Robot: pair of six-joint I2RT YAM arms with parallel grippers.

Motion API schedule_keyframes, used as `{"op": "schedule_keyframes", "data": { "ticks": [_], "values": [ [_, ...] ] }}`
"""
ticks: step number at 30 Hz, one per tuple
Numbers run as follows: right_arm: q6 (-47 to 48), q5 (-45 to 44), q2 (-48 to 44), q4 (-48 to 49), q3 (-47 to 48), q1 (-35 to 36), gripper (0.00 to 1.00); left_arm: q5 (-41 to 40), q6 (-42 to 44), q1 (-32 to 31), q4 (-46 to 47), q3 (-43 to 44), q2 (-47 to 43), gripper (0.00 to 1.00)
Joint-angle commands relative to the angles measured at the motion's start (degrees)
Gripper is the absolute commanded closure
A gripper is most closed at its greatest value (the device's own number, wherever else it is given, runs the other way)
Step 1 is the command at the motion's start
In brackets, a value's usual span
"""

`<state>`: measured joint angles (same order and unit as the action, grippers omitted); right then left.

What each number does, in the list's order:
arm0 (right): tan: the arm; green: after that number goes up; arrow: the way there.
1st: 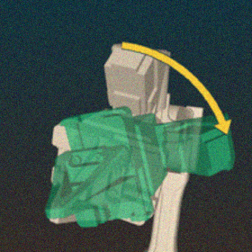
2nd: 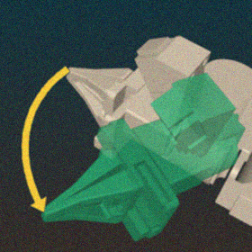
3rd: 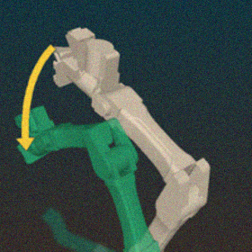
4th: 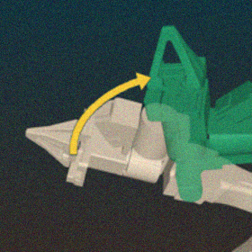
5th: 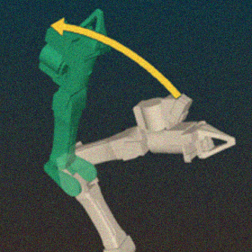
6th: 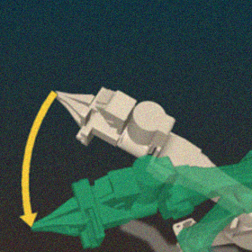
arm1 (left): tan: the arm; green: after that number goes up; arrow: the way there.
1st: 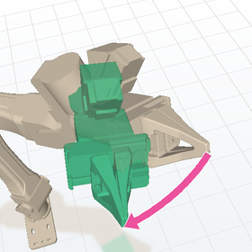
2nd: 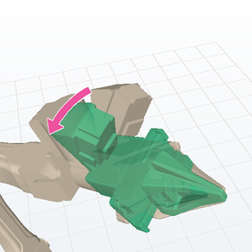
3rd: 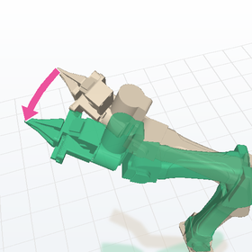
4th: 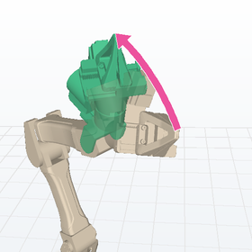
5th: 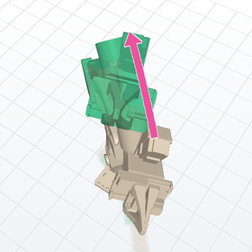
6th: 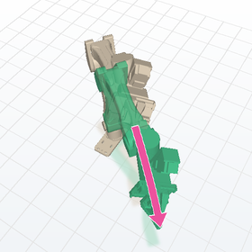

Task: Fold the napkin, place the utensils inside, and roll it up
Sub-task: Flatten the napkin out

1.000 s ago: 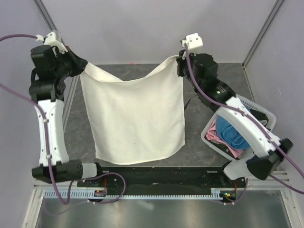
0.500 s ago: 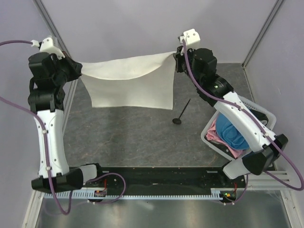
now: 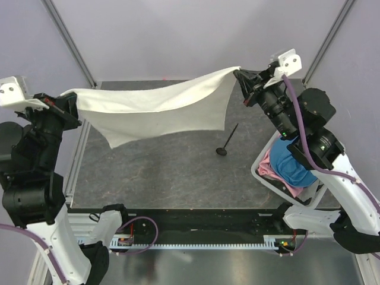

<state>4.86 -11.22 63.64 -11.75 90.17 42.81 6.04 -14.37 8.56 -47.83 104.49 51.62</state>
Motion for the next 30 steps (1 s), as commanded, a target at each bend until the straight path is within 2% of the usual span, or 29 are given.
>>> {"op": "schedule_keyframes", "data": {
  "ticks": [1, 4, 5, 7, 10, 12, 13, 14, 15, 16, 17, 19, 20, 21, 23, 30],
  "values": [
    [-0.21, -0.81, 1.92, 0.67, 3.77, 0.26, 1.0, -1.03, 3.73, 0.15, -5.51, 6.25, 3.92, 0.98],
    [1.46, -3.8, 9.03, 1.29, 7.54, -0.35, 1.0, -2.26, 4.96, 0.23, -5.87, 4.68, 9.28, 0.98],
    [1.46, -3.54, 13.92, 1.12, 8.78, -1.14, 1.0, -2.7, 5.23, 0.32, -5.78, 3.8, 12.25, 0.98],
    [-0.98, 0.31, 19.22, 1.11, 12.21, -5.0, 1.0, -3.58, 5.49, 0.32, -4.56, -0.67, 14.99, 0.98],
    [-4.41, 5.67, 34.38, 1.03, 17.04, -10.1, 1.0, -4.11, 5.23, 2.07, 1.67, -9.36, 17.81, 0.98],
    [-4.86, 9.27, 41.36, 1.03, 22.03, -12.3, 1.0, -5.69, 4.88, 3.04, 8.33, -17.1, 19.74, 0.98],
    [-6.6, 10.42, 49.14, 0.59, 24.24, -13.0, 1.0, -5.87, 4.88, 3.22, 9.94, -19.12, 20.8, 0.98],
    [-7.23, 11.13, 53.13, -0.2, 26.96, -13.97, 1.0, -5.87, 4.7, 3.31, 11.26, -22.36, 22.29, 0.98],
    [-7.93, 12.53, 57.0, -0.9, 33.08, -14.41, 1.0, -7.26, 4.62, 3.4, 14.58, -23.79, 25.43, 0.9],
    [-8.81, 14.89, 64.61, -2.13, 36.18, -14.85, 1.0, -7.45, 4.62, 3.48, 15.39, -24.59, 27.73, 0.72],
    [-10.47, 16.13, 68.08, -2.83, 42.31, -15.64, 1.0, -8.32, 4.7, 3.66, 16.45, -25.46, 29.93, 0.34],
    [-12.24, 20.51, 75.19, -4.42, 46.92, -16.35, 0.61, -7.2, 4.27, 5.06, 17.6, -25.3, 36.43, 0.07],
    [-13.38, 21.67, 76.19, -4.34, 48.07, -16.61, 0.27, -6.23, 3.31, 5.68, 17.43, -24.43, 38.02, 0.01],
    [-13.56, 22.29, 76.55, -4.25, 47.65, -16.62, 0.16, -6.22, 2.86, 6.03, 17.51, -24.24, 39.86, 0.0],
    [-14.0, 23.26, 73.84, -2.5, 41.8, -16.62, 0.04, -6.22, 3.64, 5.94, 16.81, -23.89, 40.49, 0.0],
    [-13.73, 19.05, 54.78, 0.15, 17.44, -16.62, 0.02, 2.74, 2.24, 4.02, 18.21, -28.8, 34.44, 0.0]
  ]
}}
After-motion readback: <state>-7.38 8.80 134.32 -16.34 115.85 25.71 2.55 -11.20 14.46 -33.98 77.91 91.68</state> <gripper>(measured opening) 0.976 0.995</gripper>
